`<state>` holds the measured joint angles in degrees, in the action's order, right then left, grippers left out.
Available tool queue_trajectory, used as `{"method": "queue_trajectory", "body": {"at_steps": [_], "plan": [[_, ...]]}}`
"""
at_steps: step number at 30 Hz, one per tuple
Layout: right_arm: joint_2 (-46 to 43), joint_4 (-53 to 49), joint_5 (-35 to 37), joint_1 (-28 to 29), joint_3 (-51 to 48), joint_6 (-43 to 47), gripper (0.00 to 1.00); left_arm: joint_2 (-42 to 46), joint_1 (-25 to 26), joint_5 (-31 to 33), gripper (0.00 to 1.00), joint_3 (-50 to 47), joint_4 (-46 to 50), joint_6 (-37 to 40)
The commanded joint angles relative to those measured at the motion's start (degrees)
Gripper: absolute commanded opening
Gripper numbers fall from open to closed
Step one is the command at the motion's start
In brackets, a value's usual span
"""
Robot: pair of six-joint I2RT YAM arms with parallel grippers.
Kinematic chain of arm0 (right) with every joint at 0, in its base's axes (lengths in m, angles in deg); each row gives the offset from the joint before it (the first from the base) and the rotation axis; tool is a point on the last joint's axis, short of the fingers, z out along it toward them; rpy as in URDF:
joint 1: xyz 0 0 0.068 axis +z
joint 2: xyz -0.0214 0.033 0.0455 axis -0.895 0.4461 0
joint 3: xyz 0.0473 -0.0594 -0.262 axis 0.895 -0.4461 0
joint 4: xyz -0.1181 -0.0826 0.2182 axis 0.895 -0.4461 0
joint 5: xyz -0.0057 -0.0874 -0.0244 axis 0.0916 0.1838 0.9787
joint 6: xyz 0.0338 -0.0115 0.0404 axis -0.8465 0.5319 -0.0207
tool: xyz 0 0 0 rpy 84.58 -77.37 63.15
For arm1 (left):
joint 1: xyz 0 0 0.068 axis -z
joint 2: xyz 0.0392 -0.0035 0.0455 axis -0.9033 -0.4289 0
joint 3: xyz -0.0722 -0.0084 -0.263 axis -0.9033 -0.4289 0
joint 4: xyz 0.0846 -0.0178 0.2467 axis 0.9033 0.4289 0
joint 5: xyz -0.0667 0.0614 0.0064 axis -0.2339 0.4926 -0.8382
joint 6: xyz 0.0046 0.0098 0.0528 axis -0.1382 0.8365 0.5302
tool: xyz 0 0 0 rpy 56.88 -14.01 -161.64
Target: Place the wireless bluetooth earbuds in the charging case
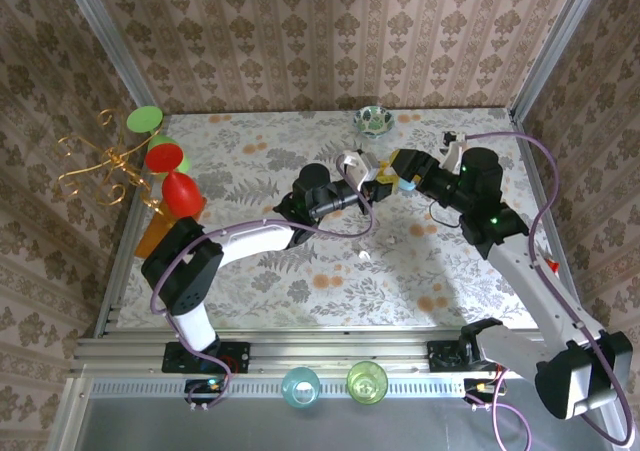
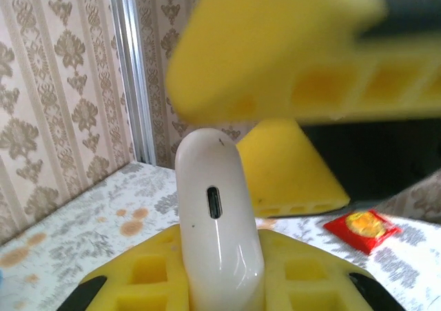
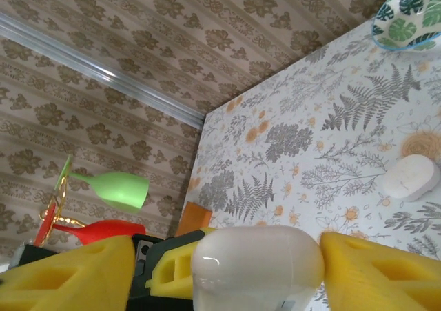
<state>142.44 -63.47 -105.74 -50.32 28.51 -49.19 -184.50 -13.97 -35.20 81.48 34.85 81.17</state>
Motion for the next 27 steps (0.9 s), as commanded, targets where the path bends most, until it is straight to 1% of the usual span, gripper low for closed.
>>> {"method": "queue_trajectory", "body": {"at_steps": [1,2,4,6,8,12,14,17,19,21,24,27], "plan": [[-3.7,-3.7,2.5,-0.1,1.7,-0.4,0.80,2.0,0.3,3.0,0.00,-3.2,-0.6,16.2],[-4.1,-5.7,2.7,-0.2,2.4,-1.0,0.82,2.4,0.5,4.8,0.00,-4.3,-1.2,21.6],[-4.7,-9.4,2.9,-0.5,3.3,-3.3,0.82,3.1,0.8,9.5,0.00,-5.9,-3.1,30.4],[-5.0,-13.2,2.2,-1.0,4.1,-6.8,0.82,3.6,0.9,14.6,0.00,-6.6,-5.1,37.4],[-5.3,-15.6,1.0,-1.2,4.2,-10.1,0.81,4.0,1.1,18.0,0.00,-6.8,-6.2,44.4],[-5.4,-15.3,-1.7,-1.5,2.5,-15.5,0.78,4.0,2.0,22.1,0.00,-7.1,-8.8,55.0],[-4.5,-13.6,-4.6,-1.8,1.5,-17.6,0.77,3.4,2.8,23.5,0.00,-7.5,-11.1,59.5],[-3.1,-11.9,-7.1,-1.9,1.1,-19.2,0.71,2.2,4.4,26.0,0.00,-7.9,-15.2,65.0],[-2.4,-11.0,-7.8,-1.9,1.0,-19.6,0.66,1.7,5.3,26.6,0.00,-8.2,-17.0,67.4],[-1.9,-10.4,-8.1,-1.9,1.0,-19.7,0.63,1.9,6.0,26.7,0.00,-8.1,-16.5,68.2],[-1.0,-10.3,-8.4,-2.0,1.2,-19.3,0.54,1.8,7.0,27.2,0.00,-7.9,-15.9,69.7],[-0.1,-9.5,-9.9,-2.0,1.4,-19.3,0.48,1.8,7.5,27.3,0.00,-7.8,-15.0,70.7]]}}
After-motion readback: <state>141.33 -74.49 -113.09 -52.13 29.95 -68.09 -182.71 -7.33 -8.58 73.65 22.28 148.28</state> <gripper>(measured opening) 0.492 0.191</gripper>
